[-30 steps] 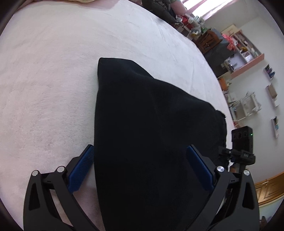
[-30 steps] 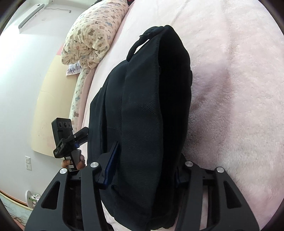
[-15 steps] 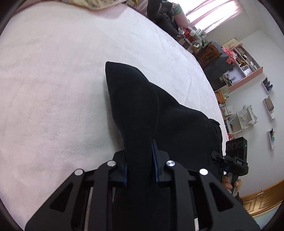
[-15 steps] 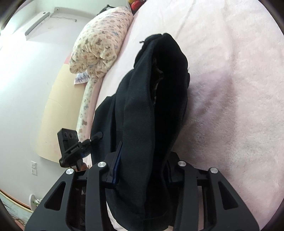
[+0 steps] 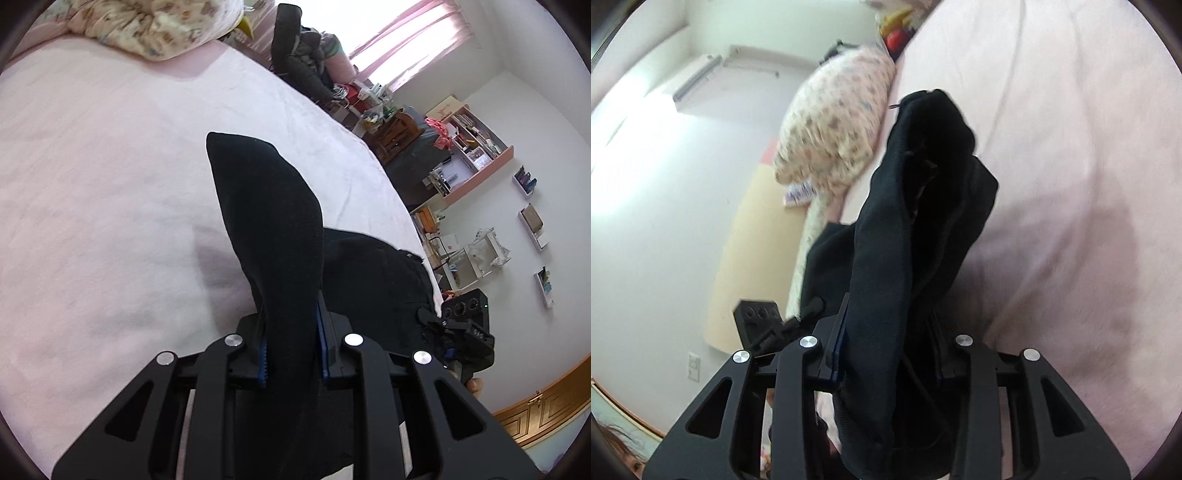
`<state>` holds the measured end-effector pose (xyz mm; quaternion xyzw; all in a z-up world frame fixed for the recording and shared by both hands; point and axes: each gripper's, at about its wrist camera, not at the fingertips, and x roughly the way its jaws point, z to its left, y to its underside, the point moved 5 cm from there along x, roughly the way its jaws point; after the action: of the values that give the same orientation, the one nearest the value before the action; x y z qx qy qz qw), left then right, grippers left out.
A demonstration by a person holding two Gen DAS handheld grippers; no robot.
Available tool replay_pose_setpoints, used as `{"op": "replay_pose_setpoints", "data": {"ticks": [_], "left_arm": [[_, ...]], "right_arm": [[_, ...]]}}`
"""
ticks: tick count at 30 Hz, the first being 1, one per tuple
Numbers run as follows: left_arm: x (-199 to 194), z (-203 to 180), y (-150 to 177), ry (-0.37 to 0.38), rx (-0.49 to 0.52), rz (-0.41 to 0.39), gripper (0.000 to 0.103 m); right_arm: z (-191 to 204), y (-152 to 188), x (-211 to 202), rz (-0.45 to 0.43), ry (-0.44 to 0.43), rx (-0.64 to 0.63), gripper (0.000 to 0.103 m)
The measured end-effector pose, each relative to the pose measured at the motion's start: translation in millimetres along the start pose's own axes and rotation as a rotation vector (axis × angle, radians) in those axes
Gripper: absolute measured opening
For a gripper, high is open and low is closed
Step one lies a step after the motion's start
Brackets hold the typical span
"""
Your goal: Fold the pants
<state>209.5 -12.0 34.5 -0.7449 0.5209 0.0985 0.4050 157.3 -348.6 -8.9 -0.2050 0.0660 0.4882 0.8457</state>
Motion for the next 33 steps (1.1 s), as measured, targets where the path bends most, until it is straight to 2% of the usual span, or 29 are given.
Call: {"op": "replay_pose_setpoints", "data": {"ticks": [3,9,12,14,16,17,18,19,20,21,22,23,24,25,27,28,29,32,33], "left_arm": [[14.3,-9.3,-13.6,0.031,-0.013,-0.018,0.019],[54.8,-29.1,-38.2,-0.002,0.046,-0.027,0.019],[76.1,-26.2,-41.4,-0.021,0.036,-0.007,0.020],[95.6,-13.2,-35.8,-0.067,0.014,0.028,0.022],[110.4,5.8,-30.4,-0.126,-0.024,0.029,0.031],[113.1,14.1,-30.1,-0.134,-0.048,0.019,0.042],[114.5,22.2,-27.8,-0.137,-0.080,0.013,0.056],[114.4,29.4,-25.5,-0.119,-0.117,0.003,0.058],[110.5,37.1,-23.7,-0.061,-0.169,-0.016,0.057],[105.0,42.6,-23.2,-0.034,-0.207,-0.030,0.057],[95.3,50.4,-23.5,-0.022,-0.260,-0.049,0.057],[86.6,54.5,-25.1,-0.034,-0.289,-0.065,0.060],[73.1,59.1,-27.0,-0.073,-0.310,-0.095,0.069],[64.3,60.0,-28.0,-0.102,-0.311,-0.118,0.074],[40.7,48.2,-30.6,-0.140,-0.250,-0.183,0.077],[35.0,36.2,-29.7,-0.147,-0.201,-0.191,0.077],[32.0,17.2,-27.2,-0.153,-0.125,-0.193,0.080],[34.1,-39.2,-13.3,-0.141,0.067,-0.194,0.097],[37.3,-53.5,-7.1,-0.142,0.111,-0.193,0.099]], "right_arm": [[0.5,-16.6,-16.7,-0.072,-0.020,0.006,0.035],[-10.4,-48.7,-35.6,-0.176,-0.030,0.019,0.035],[-24.6,-62.4,-35.9,-0.199,-0.005,0.025,0.035],[-45.4,-67.6,-32.1,-0.203,0.056,0.049,0.035],[-72.2,-65.9,-28.2,-0.190,0.166,0.094,0.037],[-80.3,-64.9,-27.0,-0.189,0.199,0.113,0.039],[-84.8,-64.6,-26.9,-0.191,0.184,0.140,0.043],[-83.0,-65.2,-27.1,-0.195,0.191,0.144,0.046],[-81.1,-65.6,-30.1,-0.201,0.217,0.139,0.056],[-77.8,-66.8,-34.7,-0.220,0.245,0.124,0.073],[-71.6,-68.1,-44.4,-0.263,0.270,0.108,0.079],[-69.2,-69.0,-54.2,-0.304,0.285,0.105,0.082],[-67.8,-70.1,-62.6,-0.338,0.302,0.108,0.081],[-63.9,-70.6,-76.4,-0.400,0.325,0.109,0.078],[-47.8,-69.0,-87.0,-0.461,0.357,0.034,0.072],[-29.8,-67.2,-85.9,-0.470,0.378,-0.050,0.071],[-13.5,-69.0,-80.6,-0.474,0.397,-0.126,0.071],[35.0,-56.4,-54.7,-0.449,0.428,-0.353,0.071],[50.2,-48.9,-42.1,-0.435,0.451,-0.440,0.071]]}}
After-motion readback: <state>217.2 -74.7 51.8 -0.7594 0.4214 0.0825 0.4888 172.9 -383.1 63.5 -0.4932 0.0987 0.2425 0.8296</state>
